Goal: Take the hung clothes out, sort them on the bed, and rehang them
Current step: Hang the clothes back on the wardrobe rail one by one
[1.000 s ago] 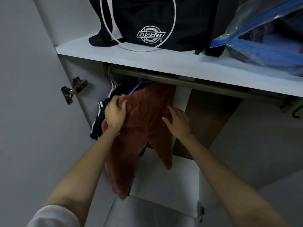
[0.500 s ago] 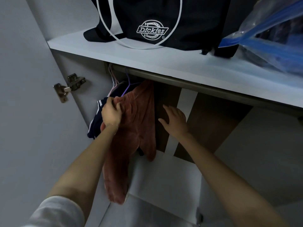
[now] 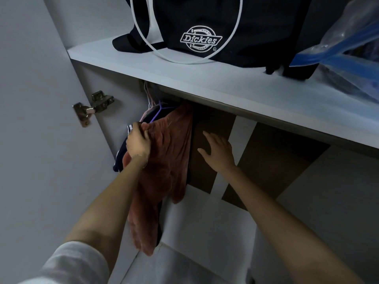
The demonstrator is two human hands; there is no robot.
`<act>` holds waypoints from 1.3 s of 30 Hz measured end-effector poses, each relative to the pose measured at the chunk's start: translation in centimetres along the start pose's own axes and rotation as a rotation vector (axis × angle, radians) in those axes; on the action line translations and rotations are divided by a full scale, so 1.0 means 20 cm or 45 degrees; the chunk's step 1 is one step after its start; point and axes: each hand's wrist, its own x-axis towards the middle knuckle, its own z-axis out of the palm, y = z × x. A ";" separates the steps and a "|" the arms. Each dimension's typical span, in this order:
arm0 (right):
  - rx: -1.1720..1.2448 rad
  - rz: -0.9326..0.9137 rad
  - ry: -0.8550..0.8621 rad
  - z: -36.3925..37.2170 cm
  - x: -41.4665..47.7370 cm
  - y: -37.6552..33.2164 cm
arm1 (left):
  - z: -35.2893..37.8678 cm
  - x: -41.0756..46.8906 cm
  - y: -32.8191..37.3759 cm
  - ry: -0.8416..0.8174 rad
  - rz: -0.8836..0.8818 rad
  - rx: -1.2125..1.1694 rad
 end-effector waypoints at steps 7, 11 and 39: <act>-0.011 -0.105 -0.028 0.09 0.03 -0.10 | -0.06 -0.07 -0.09 -0.085 0.134 -0.007; -0.012 -0.190 -0.032 0.17 0.02 -0.22 | -0.15 -0.17 -0.15 -0.044 0.303 0.285; -0.019 -0.780 -0.392 0.85 -1.62 -1.59 | -1.83 -1.99 -1.34 0.145 0.078 0.826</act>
